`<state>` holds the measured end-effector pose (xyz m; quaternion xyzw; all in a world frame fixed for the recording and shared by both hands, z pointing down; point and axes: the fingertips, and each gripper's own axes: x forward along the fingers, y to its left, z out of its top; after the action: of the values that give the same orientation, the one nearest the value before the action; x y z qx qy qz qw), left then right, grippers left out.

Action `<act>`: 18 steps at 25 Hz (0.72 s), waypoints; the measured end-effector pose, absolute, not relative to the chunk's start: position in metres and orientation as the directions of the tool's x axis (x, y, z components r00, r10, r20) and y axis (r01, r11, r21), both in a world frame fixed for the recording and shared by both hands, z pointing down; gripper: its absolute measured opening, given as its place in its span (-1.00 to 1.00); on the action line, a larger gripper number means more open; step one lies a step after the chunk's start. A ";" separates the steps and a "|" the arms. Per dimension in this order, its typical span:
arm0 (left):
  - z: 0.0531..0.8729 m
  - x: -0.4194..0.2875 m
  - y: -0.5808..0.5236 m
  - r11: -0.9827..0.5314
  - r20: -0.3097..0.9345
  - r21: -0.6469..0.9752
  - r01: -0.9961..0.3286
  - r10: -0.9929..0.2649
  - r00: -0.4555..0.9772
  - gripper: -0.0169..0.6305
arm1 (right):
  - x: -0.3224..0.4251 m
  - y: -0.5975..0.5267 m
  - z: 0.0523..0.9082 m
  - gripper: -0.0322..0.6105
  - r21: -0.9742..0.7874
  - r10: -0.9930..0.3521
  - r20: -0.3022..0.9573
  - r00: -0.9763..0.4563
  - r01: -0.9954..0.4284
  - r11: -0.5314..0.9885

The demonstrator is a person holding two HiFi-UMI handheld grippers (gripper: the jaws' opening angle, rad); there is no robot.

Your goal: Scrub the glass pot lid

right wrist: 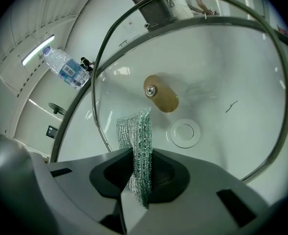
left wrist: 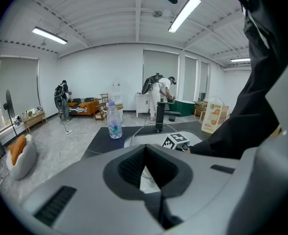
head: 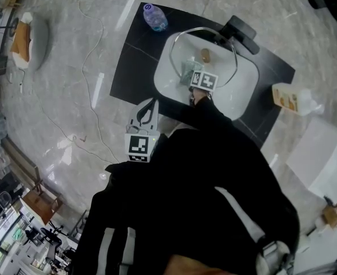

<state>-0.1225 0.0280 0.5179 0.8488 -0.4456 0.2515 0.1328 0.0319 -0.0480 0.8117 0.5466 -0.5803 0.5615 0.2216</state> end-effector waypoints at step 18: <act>0.516 -0.100 0.022 -0.641 0.529 -0.005 -0.768 -0.653 0.542 -0.94 | 0.062 -0.032 0.808 -0.69 -0.387 -0.395 0.881 -0.261 -0.877 -0.284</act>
<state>-0.0996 0.0219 0.5160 0.8705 -0.4080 0.2503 0.1144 0.0623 -0.0322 0.8085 0.5690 -0.5589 0.5641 0.2139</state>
